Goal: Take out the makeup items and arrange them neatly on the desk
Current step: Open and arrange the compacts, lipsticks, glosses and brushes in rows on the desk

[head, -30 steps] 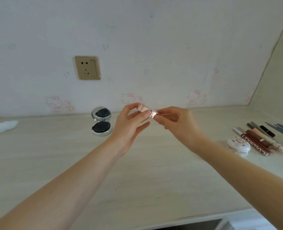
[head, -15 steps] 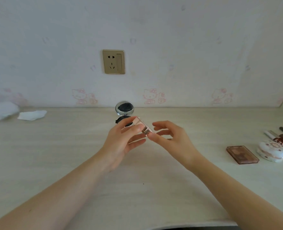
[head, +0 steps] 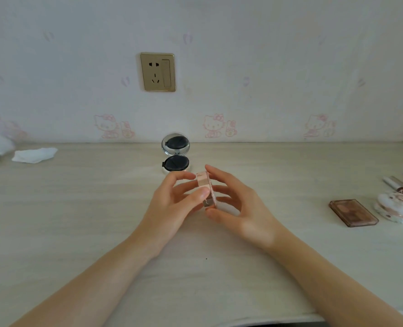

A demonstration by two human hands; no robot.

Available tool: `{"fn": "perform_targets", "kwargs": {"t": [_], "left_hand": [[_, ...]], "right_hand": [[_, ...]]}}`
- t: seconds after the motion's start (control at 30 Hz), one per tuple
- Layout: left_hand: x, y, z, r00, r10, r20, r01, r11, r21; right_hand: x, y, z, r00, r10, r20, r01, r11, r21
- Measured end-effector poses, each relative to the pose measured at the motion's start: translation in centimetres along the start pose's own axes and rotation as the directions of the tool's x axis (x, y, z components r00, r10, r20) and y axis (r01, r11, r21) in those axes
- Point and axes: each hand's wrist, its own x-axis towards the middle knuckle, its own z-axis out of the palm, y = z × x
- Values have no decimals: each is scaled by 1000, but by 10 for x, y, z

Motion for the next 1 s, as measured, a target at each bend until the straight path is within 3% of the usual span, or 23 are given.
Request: {"fn": "perform_targets", "kwargs": {"t": [0.2,0.53,0.73,1.0], "left_hand": [[-3,8,-4,993,-14,117,11,1000,26],[-5,9,-4,994,41,101,-54,990,129],[-4,11,-5,996,27,89,-35,996,87],[-2,10,-12,992,-29,121,29,1000,4]], "right_hand": [[-2,0,-2,999,-38,-19,38,999,-13],[-4,-5,-2,999,-28,-30,29,999,43],[-2,-7,-3,999,-9,-33,15,984,176],[-3,-6,-6,1000,-3,-29,9,975,224]]}}
